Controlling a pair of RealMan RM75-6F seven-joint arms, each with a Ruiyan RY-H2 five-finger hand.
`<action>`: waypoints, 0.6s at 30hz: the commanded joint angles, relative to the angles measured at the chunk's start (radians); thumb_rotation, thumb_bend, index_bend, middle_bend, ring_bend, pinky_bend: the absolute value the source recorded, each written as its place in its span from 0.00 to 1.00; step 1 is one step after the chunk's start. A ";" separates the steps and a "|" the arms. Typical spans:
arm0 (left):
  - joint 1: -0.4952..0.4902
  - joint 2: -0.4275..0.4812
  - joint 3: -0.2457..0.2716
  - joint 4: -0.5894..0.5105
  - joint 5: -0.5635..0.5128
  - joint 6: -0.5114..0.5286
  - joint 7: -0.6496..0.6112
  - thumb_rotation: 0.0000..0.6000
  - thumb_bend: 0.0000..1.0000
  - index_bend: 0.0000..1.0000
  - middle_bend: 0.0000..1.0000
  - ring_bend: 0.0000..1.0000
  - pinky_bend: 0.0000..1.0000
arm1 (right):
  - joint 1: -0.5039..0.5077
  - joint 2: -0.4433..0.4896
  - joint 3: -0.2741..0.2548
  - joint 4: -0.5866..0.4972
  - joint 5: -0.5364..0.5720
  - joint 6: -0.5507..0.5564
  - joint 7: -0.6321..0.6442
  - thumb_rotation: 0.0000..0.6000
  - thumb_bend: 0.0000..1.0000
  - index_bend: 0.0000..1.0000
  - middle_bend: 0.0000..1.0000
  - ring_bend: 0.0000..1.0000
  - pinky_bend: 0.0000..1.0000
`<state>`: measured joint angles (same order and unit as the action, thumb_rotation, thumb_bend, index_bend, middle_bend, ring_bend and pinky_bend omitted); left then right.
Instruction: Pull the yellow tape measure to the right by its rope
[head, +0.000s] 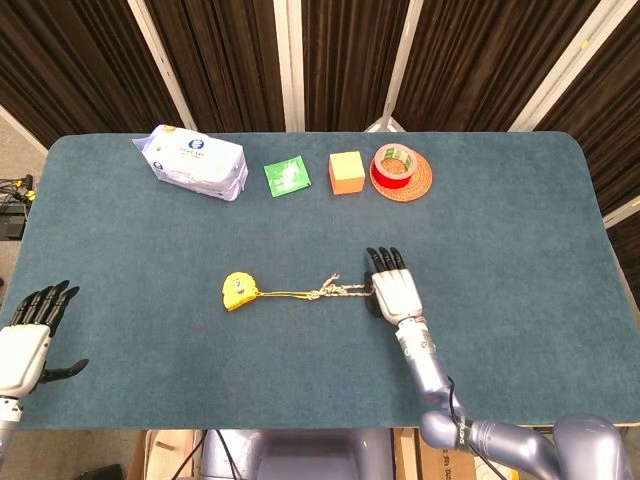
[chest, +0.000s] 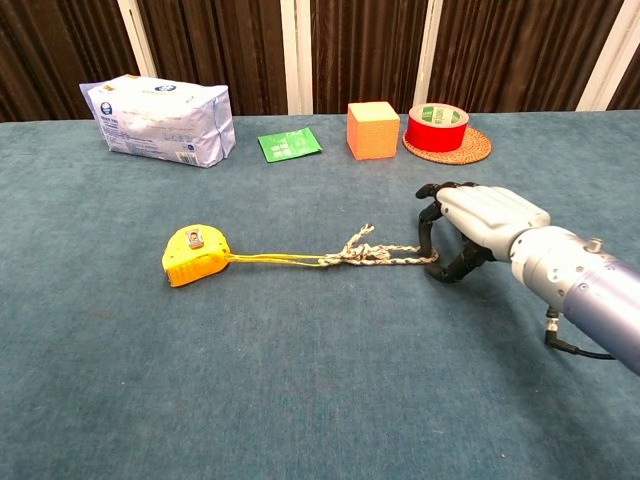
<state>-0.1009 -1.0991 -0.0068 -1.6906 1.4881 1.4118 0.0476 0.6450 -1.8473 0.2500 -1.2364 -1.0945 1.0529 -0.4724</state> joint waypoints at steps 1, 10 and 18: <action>0.000 0.000 0.000 0.000 0.000 0.000 0.000 1.00 0.00 0.00 0.00 0.00 0.00 | 0.003 -0.003 0.002 0.004 0.004 -0.001 0.000 1.00 0.39 0.56 0.11 0.00 0.00; -0.001 0.000 0.001 0.000 -0.001 -0.002 0.002 1.00 0.00 0.00 0.00 0.00 0.00 | 0.010 -0.010 0.005 0.024 0.012 -0.006 0.003 1.00 0.39 0.56 0.11 0.00 0.00; -0.002 -0.001 0.002 -0.001 0.000 -0.002 0.004 1.00 0.00 0.00 0.00 0.00 0.00 | 0.010 -0.013 -0.002 0.037 0.016 -0.008 0.004 1.00 0.40 0.56 0.11 0.00 0.00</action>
<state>-0.1031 -1.0997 -0.0051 -1.6919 1.4878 1.4095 0.0519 0.6554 -1.8596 0.2481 -1.2005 -1.0792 1.0453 -0.4685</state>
